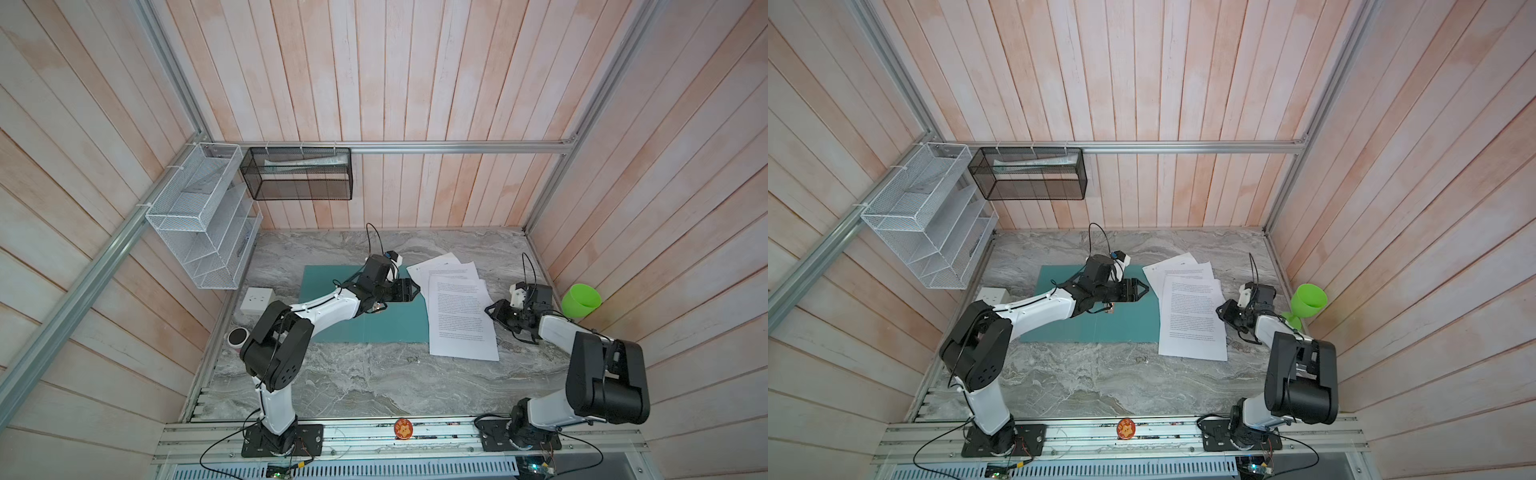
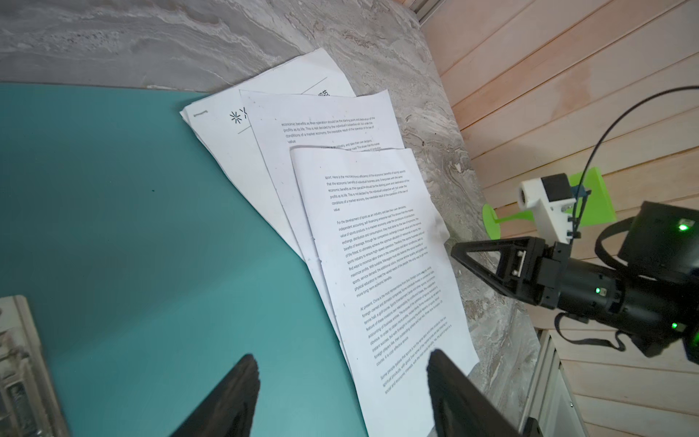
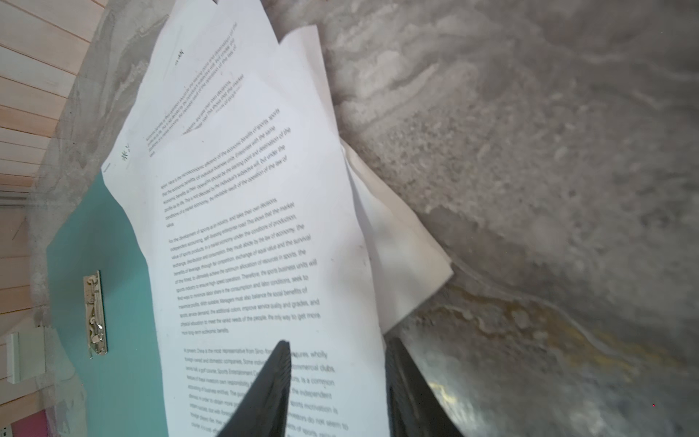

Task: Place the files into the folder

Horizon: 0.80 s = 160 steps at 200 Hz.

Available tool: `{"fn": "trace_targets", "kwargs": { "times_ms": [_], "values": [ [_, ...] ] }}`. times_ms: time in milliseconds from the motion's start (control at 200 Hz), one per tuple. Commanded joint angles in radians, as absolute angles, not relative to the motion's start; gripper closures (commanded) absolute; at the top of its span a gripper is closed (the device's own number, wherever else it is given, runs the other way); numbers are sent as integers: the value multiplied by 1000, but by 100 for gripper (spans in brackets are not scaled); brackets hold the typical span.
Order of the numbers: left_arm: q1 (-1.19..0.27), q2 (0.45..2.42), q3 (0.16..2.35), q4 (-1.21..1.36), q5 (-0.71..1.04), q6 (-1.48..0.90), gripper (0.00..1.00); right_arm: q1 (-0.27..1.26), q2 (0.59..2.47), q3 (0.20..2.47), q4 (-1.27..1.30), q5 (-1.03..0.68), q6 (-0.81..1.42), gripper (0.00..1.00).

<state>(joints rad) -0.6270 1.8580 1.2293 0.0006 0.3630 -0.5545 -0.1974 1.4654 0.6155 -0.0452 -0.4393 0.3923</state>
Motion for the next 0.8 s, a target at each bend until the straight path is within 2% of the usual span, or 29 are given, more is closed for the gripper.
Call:
{"fn": "trace_targets", "kwargs": {
  "times_ms": [0,345,795],
  "values": [
    [-635,1891,1286,35,410,-558,28,-204,1446,587,-9,-446,391,60],
    [-645,1997,1366,33,449,-546,30,-226,1480,553,66,-569,402,62],
    [-662,2083,1367,49,500,-548,34,-225,1542,519,182,-752,459,66]
  ]
}}
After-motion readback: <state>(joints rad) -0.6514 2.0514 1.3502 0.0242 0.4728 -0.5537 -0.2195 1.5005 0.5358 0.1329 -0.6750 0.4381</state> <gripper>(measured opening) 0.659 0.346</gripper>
